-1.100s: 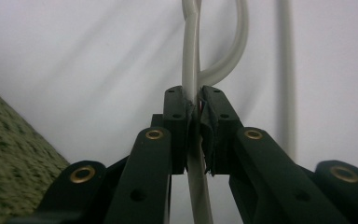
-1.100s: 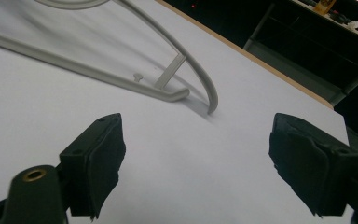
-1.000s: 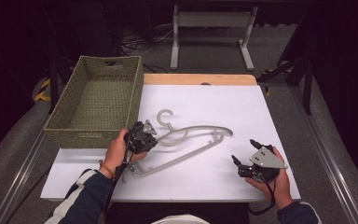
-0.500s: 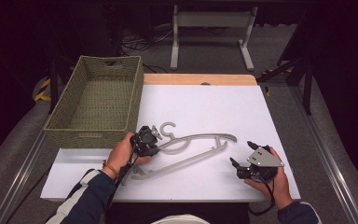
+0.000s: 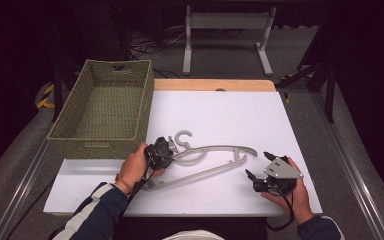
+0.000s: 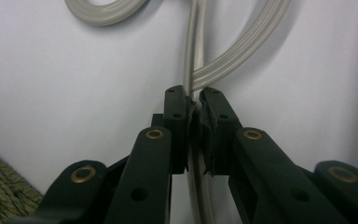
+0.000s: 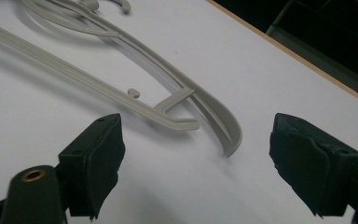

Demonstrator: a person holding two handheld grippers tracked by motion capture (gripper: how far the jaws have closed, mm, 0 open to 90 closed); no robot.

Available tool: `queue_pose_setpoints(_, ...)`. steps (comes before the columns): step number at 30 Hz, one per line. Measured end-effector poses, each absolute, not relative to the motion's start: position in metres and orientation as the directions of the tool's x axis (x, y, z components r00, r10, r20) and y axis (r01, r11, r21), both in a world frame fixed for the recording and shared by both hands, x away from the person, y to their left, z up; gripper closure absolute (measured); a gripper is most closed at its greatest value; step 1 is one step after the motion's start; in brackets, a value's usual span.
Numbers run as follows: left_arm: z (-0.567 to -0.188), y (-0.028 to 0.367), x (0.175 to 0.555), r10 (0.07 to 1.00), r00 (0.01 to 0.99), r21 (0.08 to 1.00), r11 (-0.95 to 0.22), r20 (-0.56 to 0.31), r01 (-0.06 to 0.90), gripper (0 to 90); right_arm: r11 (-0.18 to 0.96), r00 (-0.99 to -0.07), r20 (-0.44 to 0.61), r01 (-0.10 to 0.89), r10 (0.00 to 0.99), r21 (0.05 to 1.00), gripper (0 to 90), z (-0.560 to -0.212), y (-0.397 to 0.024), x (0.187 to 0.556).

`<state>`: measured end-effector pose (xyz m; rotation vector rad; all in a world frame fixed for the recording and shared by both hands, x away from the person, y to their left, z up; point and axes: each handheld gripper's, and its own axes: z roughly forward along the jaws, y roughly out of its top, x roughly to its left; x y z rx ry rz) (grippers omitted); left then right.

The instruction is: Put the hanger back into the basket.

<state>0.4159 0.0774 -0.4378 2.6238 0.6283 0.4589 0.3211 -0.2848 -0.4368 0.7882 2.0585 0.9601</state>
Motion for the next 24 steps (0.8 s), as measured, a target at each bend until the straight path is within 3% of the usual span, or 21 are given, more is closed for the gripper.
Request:
queue_pose_setpoints(11, -0.399, 0.092, 0.396, 0.539, 0.792, 0.632, -0.728, 0.285, 0.268, 81.9, 0.454, -0.449, -0.347, 0.155, 0.823, 0.877, 18.5, -0.425, -0.300, 0.314)
queue_pose_setpoints(24, -0.359, 0.116, 0.385, 0.599, 0.755, 0.745, -0.625, 0.268, 0.231, 81.9, 0.454, -0.453, -0.352, 0.136, 0.819, 0.881, 18.6, -0.425, -0.298, 0.313)
